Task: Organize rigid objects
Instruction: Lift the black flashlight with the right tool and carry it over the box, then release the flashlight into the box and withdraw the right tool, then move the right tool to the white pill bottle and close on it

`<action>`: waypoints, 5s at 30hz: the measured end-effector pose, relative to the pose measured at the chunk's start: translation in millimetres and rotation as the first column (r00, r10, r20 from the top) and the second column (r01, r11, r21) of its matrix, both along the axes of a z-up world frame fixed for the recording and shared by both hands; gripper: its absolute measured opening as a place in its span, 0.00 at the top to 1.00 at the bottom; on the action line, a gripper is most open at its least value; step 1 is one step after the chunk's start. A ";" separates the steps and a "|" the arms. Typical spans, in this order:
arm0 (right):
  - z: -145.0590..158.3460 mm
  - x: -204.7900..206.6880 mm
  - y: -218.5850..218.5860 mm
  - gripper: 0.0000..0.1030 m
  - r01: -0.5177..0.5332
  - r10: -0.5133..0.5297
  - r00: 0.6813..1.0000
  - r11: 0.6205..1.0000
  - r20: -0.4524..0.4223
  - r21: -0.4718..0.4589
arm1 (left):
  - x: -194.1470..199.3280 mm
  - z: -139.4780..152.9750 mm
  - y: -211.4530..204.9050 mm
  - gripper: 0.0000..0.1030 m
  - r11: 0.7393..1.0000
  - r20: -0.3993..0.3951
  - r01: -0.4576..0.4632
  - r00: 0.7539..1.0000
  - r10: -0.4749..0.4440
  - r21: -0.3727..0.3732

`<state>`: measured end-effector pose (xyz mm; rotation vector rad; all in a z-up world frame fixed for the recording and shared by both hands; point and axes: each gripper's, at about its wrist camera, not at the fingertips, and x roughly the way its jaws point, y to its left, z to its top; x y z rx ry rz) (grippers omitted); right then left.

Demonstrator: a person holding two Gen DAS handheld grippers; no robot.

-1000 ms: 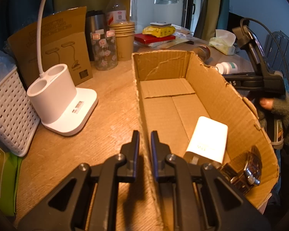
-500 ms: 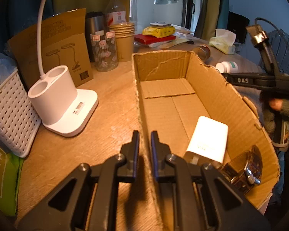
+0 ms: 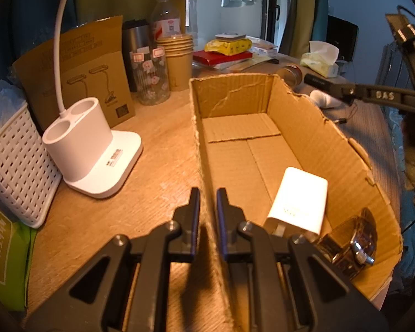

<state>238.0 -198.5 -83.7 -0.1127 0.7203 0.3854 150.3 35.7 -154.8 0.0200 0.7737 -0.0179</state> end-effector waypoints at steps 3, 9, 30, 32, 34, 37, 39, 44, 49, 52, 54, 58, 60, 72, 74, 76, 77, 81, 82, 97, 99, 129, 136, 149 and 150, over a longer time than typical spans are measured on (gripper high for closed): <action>9.2 -7.7 -0.2 0.79 -0.008 0.008 1.000 1.000 0.019 0.005 | -0.1 0.1 0.0 0.87 1.000 0.000 0.000 1.000 0.000 0.000; 29.0 -26.1 5.6 0.79 -0.039 0.038 0.997 0.999 0.064 0.018 | -0.1 0.5 0.2 0.87 1.000 0.001 0.000 1.000 0.000 0.002; 73.1 -65.4 55.9 0.79 -0.204 0.193 0.969 0.977 0.151 0.061 | -0.6 0.3 -0.5 0.87 1.000 0.001 0.000 1.000 0.000 0.002; 67.2 -66.2 62.6 0.79 -0.218 0.208 0.969 0.974 0.136 0.062 | -0.7 0.3 -0.5 0.87 1.000 0.001 0.000 1.000 0.000 0.002; 59.2 -65.2 68.6 0.79 -0.229 0.221 0.968 0.972 0.116 0.060 | -0.7 0.3 -0.7 0.87 1.000 0.001 0.000 1.000 0.000 0.003; 44.0 -61.4 74.8 0.79 -0.234 0.229 0.970 0.971 0.079 0.055 | -0.7 0.9 -0.5 0.87 1.000 0.001 0.000 1.000 0.000 0.002; 33.2 -59.5 77.7 0.79 -0.236 0.233 0.971 0.971 0.056 0.049 | -0.7 1.0 -0.4 0.87 1.000 0.001 0.000 1.000 0.000 0.003; 10.1 -58.1 84.5 0.79 -0.240 0.240 0.971 0.971 0.005 0.022 | -0.8 1.0 -0.1 0.87 1.000 0.000 0.000 1.000 0.000 0.002; -5.2 -56.9 86.6 0.79 -0.235 0.234 0.972 0.972 -0.024 -0.014 | -0.3 2.2 -0.3 0.87 1.000 -0.001 0.000 1.000 0.000 0.001; -11.0 -57.0 87.9 0.79 -0.234 0.233 0.972 0.971 -0.032 -0.045 | -0.3 2.1 -0.4 0.87 1.000 -0.001 0.000 1.000 0.000 0.002; -13.9 -59.4 90.2 0.79 -0.234 0.232 0.972 0.969 -0.031 -0.080 | -0.4 2.2 -0.4 0.87 1.000 -0.001 0.000 1.000 0.000 0.002; -19.1 -61.6 92.0 0.79 -0.241 0.238 0.970 0.964 -0.040 -0.111 | -0.4 2.2 -0.5 0.87 1.000 -0.001 0.000 1.000 0.000 0.002; -21.6 -62.2 92.9 0.79 -0.256 0.252 0.967 0.960 -0.046 -0.112 | -0.2 2.3 -0.8 0.87 1.000 -0.001 0.002 1.000 -0.002 0.004; -10.5 -62.4 79.9 0.76 -0.237 0.235 0.971 0.969 -0.033 -0.067 | -0.2 2.3 -0.7 0.87 1.000 0.000 0.002 1.000 -0.002 0.006; -5.2 -60.4 72.0 0.75 -0.224 0.223 0.975 0.974 -0.025 -0.046 | -0.3 2.3 -0.8 0.87 1.000 0.000 0.002 1.000 -0.002 0.006; -0.5 -57.1 62.7 0.68 -0.197 0.197 0.980 0.980 -0.012 -0.029 | -0.3 2.3 -0.8 0.87 1.000 0.000 0.003 1.000 -0.003 0.006; 0.9 -56.1 59.4 0.68 -0.188 0.188 0.982 0.982 -0.010 -0.024 | -0.2 2.3 -0.7 0.87 1.000 0.000 0.002 1.000 -0.002 0.006; 4.0 -47.9 44.1 0.67 -0.147 0.147 0.989 0.989 -0.011 -0.007 | -0.2 2.3 -0.5 0.87 1.000 -0.001 0.003 1.000 -0.003 0.005; 3.9 -46.0 40.6 0.66 -0.137 0.137 0.990 0.991 -0.013 -0.003 | -0.3 2.4 -0.4 0.87 1.000 -0.001 0.003 1.000 -0.002 0.005; -5.5 -29.4 8.3 0.58 -0.051 0.051 0.998 0.999 -0.029 0.004 | -0.5 1.8 -1.0 0.87 1.000 -0.001 0.003 1.000 -0.003 0.005; -7.7 -26.0 4.1 0.58 -0.037 0.037 0.999 0.999 -0.030 0.001 | -0.5 1.8 -0.9 0.87 1.000 -0.001 0.003 1.000 -0.003 0.005; -38.1 69.5 -61.4 0.31 0.235 -0.226 0.967 0.969 -0.115 0.075 | -0.8 -1.5 -1.0 0.87 1.000 -0.003 0.001 1.000 -0.001 0.002; -40.1 96.0 -62.2 0.31 0.287 -0.269 0.950 0.952 -0.160 0.103 | -1.6 -3.5 -3.2 0.87 1.000 -0.004 0.001 1.000 -0.001 0.001; -55.4 133.4 -52.2 0.31 0.326 -0.326 0.936 0.945 -0.132 -0.017 | -1.1 -3.2 -3.3 0.87 1.000 -0.006 0.002 1.000 -0.002 -0.004; -57.8 134.0 -52.6 0.32 0.328 -0.328 0.935 0.944 -0.138 -0.020 | -0.9 -3.1 -3.2 0.87 1.000 -0.006 0.002 1.000 -0.002 -0.004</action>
